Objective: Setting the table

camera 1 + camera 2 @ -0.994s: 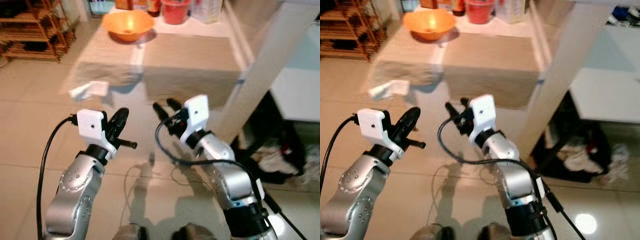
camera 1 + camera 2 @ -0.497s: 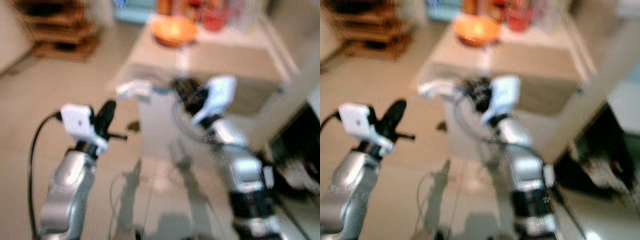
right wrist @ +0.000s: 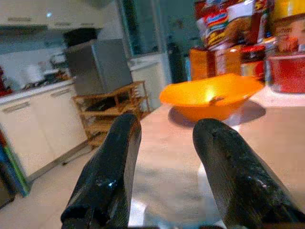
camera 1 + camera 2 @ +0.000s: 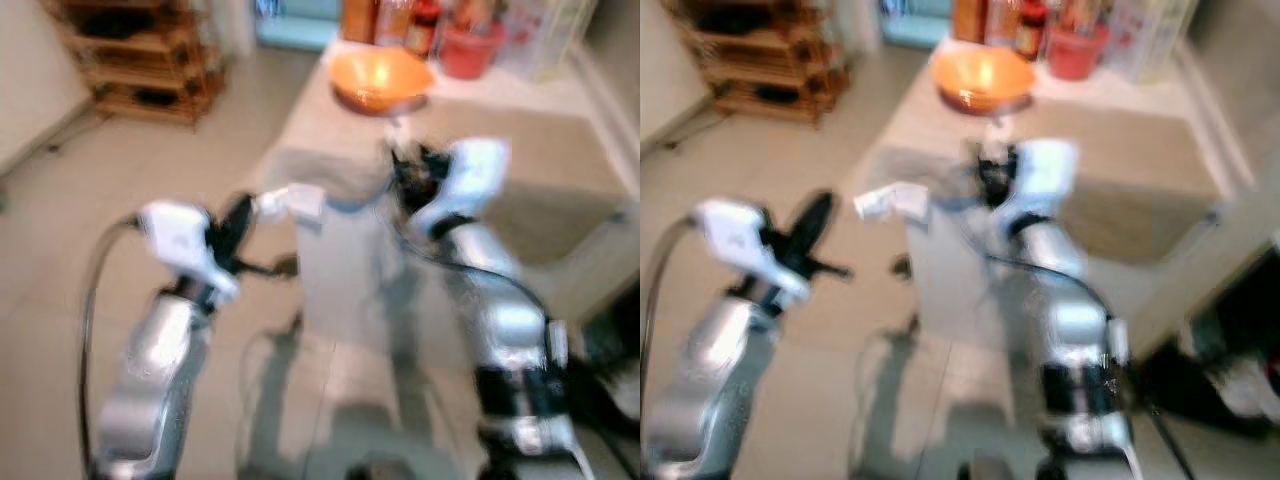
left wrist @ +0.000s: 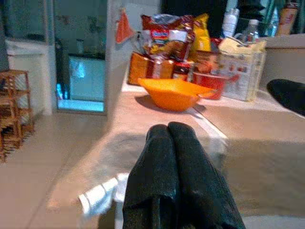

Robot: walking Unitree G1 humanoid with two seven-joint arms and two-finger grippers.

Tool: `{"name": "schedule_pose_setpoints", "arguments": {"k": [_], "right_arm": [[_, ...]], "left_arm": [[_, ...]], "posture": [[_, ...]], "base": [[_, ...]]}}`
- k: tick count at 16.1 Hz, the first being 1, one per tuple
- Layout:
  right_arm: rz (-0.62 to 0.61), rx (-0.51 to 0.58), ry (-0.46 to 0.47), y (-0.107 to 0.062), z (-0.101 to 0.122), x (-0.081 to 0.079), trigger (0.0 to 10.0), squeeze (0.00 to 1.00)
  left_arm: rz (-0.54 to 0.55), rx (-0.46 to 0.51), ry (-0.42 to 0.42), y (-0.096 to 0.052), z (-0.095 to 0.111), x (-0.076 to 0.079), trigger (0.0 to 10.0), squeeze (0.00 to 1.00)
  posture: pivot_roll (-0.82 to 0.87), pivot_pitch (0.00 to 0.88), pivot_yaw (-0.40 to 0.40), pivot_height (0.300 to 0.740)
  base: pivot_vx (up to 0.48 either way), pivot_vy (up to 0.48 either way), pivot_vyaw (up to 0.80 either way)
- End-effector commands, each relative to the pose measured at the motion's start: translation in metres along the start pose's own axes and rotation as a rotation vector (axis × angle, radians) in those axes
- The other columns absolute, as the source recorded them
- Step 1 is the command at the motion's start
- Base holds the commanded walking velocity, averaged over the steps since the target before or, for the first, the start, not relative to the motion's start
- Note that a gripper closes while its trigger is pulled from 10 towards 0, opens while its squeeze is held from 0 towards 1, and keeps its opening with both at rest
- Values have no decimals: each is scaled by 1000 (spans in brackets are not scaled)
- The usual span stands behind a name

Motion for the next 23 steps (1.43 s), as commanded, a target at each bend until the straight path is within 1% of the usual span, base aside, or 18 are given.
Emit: {"name": "schedule_pose_setpoints", "arguments": {"k": [1, 2, 3, 4, 5, 6, 7, 8, 9, 11, 13, 14, 16, 18, 20, 21, 22, 23], "right_arm": [[82, 74, 17, 6, 20, -20, 10000, 0], [106, 102, -16, 8, 27, -24, 10000, 0], [114, 137, -72, 8, 35, -26, 10000, 0], [111, 152, -98, 8, 38, -26, 10000, 0], [90, 175, -129, 7, 40, -22, 10000, 0], [83, 180, -135, 6, 41, -20, 10000, 0], [54, 255, -170, -2, 51, -13, 10000, 0], [5, 288, -208, -7, 57, -4, 10000, 1000], [-41, 285, -305, -13, 55, 7, 10000, 1000], [-80, 273, -322, -17, 52, 14, 10000, 1000], [-154, 233, -331, -29, 37, 28, 10000, 1000], [-173, 223, -319, -32, 32, 32, 10000, 1000], [-194, 224, -316, -35, 31, 35, 10000, 1000], [-265, 202, -337, -42, 26, 51, 10000, 1000], [-293, 194, -362, -45, 27, 59, 10000, 1000], [-345, 170, -353, -48, 23, 73, 10000, 647], [-379, 148, -331, -49, 17, 83, 10000, 0], [-378, 140, -332, -49, 14, 88, 10000, 0]], "left_arm": [[1, 16, 21, -1, 7, -4, 10000, 0], [-6, 18, 20, 0, 8, -2, 10000, 0], [-13, 19, 19, 1, 8, -1, 10000, 0], [-15, 19, 20, 1, 8, -1, 10000, 0], [-24, 20, 19, 2, 8, 1, 10000, 0], [-27, 20, 18, 2, 8, 2, 10000, 0], [-39, 26, 10, 2, 9, 4, 10000, 0], [-43, 20, -2, 1, 8, 5, 10000, 0], [-66, 9, -3, 0, 6, 7, 10000, 0], [-68, 4, -6, -1, 5, 8, 10000, 0], [-96, -14, -6, -1, 1, 12, 10000, 0], [-103, -16, -8, -1, 2, 13, 10000, 0], [-108, -22, -12, -3, 1, 14, 10000, 0], [-115, -36, -14, -6, -1, 15, 10000, 0], [-117, -37, -16, -6, -1, 16, 10000, 0], [-122, -40, -19, -7, -1, 17, 10000, 0], [-124, -42, -20, -7, -2, 18, 10000, 0], [-126, -42, -21, -8, -2, 19, 10000, 0]], "posture": [[-41, 88, 2, 740], [-42, 88, 4, 740], [-42, 90, 5, 740], [-42, 90, 5, 740], [-41, 92, 4, 740], [-40, 93, 5, 740], [-41, 96, 10, 740], [-42, 98, 12, 740], [-44, 98, 14, 740], [-46, 102, 20, 740], [-49, 107, 28, 740], [-45, 108, 31, 740], [-44, 113, 37, 740], [-42, 120, 42, 740], [-42, 124, 46, 740], [-41, 127, 45, 740], [-38, 130, 47, 740], [-36, 133, 49, 740]], "base": [[480, 0, 0], [480, 0, 0], [480, 0, 0], [480, 0, 0], [480, 0, 0], [480, 0, 0], [480, 0, 0], [0, 0, 0], [0, 0, 0], [0, 0, 0], [0, 0, 0], [0, 0, 0], [0, 0, 0], [0, 0, 0], [0, 0, 0], [0, 0, 0], [0, 0, 0], [0, 0, 0]]}}
Point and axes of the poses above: a point about 5 cm out from each wrist's last joint towards the gripper, its own y axis pointing out of the wrist towards the gripper, its own z axis along the axis of the wrist's last joint, x = y × z, the point moved 3 cm from there along y, pointing out of the wrist towards the gripper, and after that the axes turned 6 degrees about -y, right-handed, at the moved point
